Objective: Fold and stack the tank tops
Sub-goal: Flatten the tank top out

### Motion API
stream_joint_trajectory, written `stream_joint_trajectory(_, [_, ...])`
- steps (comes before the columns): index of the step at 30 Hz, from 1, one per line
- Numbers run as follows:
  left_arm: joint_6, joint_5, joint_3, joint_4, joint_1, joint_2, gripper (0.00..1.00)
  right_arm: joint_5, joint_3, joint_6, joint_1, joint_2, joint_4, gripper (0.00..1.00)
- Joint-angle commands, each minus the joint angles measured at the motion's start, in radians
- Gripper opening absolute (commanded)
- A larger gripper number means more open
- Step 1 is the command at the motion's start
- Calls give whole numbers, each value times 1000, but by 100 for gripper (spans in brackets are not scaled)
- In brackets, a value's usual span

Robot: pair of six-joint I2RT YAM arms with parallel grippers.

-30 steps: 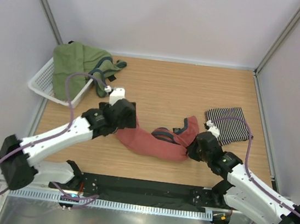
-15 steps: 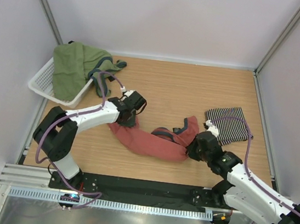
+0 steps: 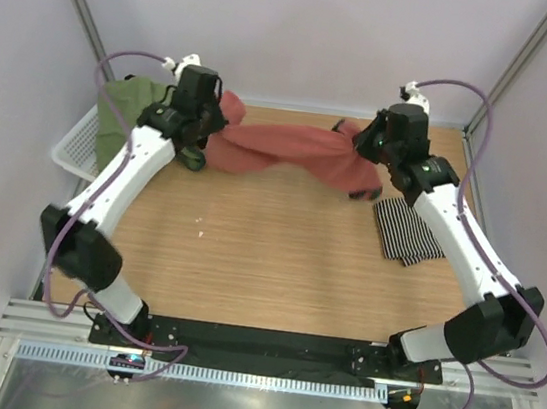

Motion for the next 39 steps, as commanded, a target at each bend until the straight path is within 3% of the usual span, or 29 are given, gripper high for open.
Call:
stream_joint_trajectory(1, [3, -64, -145, 51, -9, -247, 0, -119, 19, -67, 29, -151, 44, 1])
stream_joint_trajectory(3, [-26, -51, -300, 128, -9, -415, 5, -162, -155, -41, 45, -213, 79, 1])
stream_joint_trajectory(4, [-64, -22, -468, 148, -9, -471, 16, -173, -224, -29, 68, -268, 98, 2])
stream_joint_trajectory(5, [-84, -3, -555, 186, -9, -521, 41, -172, -300, 9, 79, -296, 110, 5])
stream_joint_trajectory(7, [-139, 30, -795, 219, -23, -672, 37, -148, -539, 61, 108, -427, 150, 6])
stream_joint_trajectory(8, [-153, 31, -868, 237, -32, -725, 49, -100, -619, 92, 119, -481, 164, 9])
stream_joint_trajectory(10, [-181, 21, -1020, 225, -54, -892, 80, -66, -806, 158, 134, -607, 152, 27])
stream_joint_trajectory(11, [-183, 15, -1057, 199, -60, -958, 88, -24, -847, 173, 136, -729, 135, 49])
stream_joint_trajectory(13, [-189, -9, -1120, 150, -68, -1119, 100, 29, -920, 203, 136, -831, 69, 62])
stream_joint_trajectory(14, [-184, -18, -1133, 118, -68, -1162, 100, 49, -931, 204, 134, -907, 53, 73])
stream_joint_trajectory(16, [-176, -51, -1143, 93, -68, -1237, 100, 66, -941, 187, 136, -932, 46, 74])
stream_joint_trajectory(18, [-176, -92, -1124, 72, -68, -1228, 100, 69, -913, 172, 136, -870, 46, 68])
stream_joint_trajectory(23, [-134, -111, -1004, 64, -66, -914, 99, 63, -779, 65, 138, -573, 40, 67])
stream_joint_trajectory(25, [-106, -106, -918, 46, -60, -796, 100, 145, -692, 48, 134, -433, -3, 67])
stream_joint_trajectory(29, [-101, -55, -809, 68, -55, -566, 100, 267, -613, 54, 107, -310, 3, 67])
stream_joint_trajectory(39, [-117, -3, -844, 170, -52, -480, 100, 170, -691, 204, -132, -179, 137, 61])
